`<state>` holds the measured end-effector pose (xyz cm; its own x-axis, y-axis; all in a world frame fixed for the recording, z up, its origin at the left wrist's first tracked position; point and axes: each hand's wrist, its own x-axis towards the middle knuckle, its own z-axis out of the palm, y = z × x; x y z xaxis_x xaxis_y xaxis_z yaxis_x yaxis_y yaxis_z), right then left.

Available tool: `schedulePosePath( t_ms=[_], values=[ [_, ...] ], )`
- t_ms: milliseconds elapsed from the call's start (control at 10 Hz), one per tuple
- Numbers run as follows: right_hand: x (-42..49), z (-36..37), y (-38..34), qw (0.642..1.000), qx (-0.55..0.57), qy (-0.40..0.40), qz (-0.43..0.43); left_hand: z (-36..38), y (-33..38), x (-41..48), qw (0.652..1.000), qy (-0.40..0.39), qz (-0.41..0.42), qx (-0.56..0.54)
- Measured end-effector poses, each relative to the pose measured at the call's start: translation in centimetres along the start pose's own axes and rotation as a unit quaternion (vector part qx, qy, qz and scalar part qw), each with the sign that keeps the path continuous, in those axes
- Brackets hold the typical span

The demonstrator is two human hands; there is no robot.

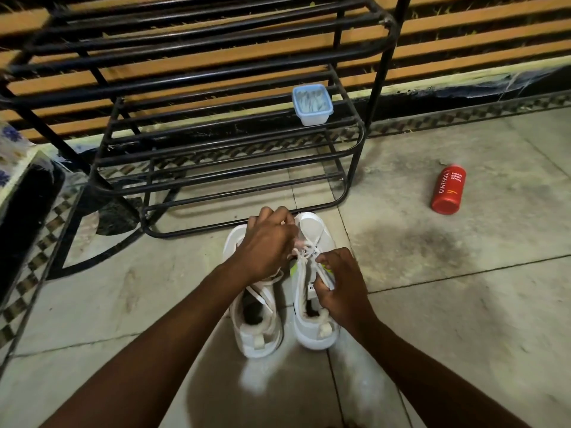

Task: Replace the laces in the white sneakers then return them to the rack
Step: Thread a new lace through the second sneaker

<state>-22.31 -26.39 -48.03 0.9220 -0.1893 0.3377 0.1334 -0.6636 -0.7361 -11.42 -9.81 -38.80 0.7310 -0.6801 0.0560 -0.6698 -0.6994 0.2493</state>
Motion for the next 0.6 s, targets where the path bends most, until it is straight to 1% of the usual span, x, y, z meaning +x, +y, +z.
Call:
schedulePosePath(
  t_ms=[100,200,300,400,500,600],
  values=[
    [-0.1,0.0,0.2,1.0,0.007,0.005,0.01,-0.1,0.8,-0.2,0.888,0.072,-0.174,-0.42],
    [-0.1,0.0,0.1,1.0,-0.001,-0.004,0.015,-0.4,1.6,-0.2,0.647,0.135,-0.299,-0.689],
    [0.1,0.1,-0.1,1.0,-0.015,-0.007,0.009,-0.4,-0.5,-0.5,0.951,0.095,-0.085,-0.281],
    [0.1,0.1,0.0,1.0,-0.023,-0.01,0.016,-0.4,-1.8,-0.3,0.996,-0.069,0.041,0.032],
    [0.0,0.0,0.0,0.999,-0.02,-0.019,0.019,-0.3,-1.4,-0.1,0.985,-0.005,-0.026,-0.172],
    [0.1,-0.2,0.0,1.0,-0.013,-0.019,0.021,-0.1,-1.3,-0.3,0.931,0.073,-0.127,-0.335]
  ],
)
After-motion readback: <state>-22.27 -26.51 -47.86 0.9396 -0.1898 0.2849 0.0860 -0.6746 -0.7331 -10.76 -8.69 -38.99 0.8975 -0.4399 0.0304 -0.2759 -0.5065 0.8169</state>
